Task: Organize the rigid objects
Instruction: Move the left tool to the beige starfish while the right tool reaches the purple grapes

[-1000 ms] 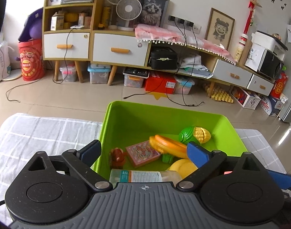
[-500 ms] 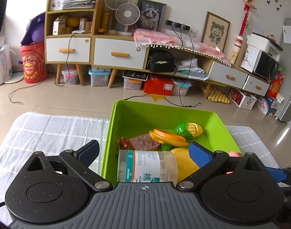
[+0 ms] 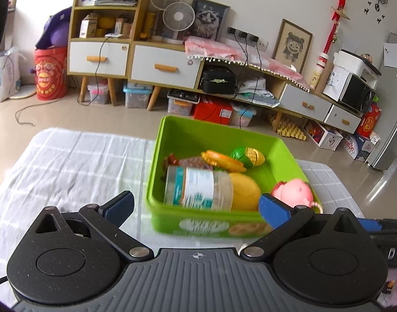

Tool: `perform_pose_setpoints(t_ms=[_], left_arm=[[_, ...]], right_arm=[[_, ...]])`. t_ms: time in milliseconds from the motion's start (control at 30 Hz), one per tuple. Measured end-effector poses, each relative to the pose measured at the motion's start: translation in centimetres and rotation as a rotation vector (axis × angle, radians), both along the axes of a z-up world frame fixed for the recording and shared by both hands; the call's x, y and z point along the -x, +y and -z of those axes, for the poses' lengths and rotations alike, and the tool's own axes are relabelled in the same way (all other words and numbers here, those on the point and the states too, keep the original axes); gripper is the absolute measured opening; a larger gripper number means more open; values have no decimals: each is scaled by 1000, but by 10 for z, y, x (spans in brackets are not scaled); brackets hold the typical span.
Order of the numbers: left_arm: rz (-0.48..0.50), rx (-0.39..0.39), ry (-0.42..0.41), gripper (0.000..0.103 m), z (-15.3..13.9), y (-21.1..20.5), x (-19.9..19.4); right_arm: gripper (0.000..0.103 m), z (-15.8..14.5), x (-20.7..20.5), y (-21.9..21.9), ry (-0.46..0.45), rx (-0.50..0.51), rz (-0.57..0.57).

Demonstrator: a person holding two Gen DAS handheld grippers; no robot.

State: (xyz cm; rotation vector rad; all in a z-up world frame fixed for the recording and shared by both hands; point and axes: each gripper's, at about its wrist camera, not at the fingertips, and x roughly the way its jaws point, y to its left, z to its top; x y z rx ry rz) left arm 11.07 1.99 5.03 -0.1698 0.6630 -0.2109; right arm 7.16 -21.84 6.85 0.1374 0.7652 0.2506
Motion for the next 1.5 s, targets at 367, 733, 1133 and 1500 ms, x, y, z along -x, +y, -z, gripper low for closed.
perform_pose_setpoints(t_ms=[367, 733, 1133, 1500], left_arm=[[20, -25, 30, 101, 24, 8, 29], [95, -101, 75, 101, 46, 12, 58], [219, -172, 59, 101, 71, 1, 101], [278, -214, 69, 101, 86, -21, 108]], right_arm=[[68, 7, 17, -13, 21, 43, -4], [68, 31, 42, -21, 58, 98, -48], [68, 53, 84, -41, 45, 149, -35], [69, 70, 104, -45, 63, 176, -62]])
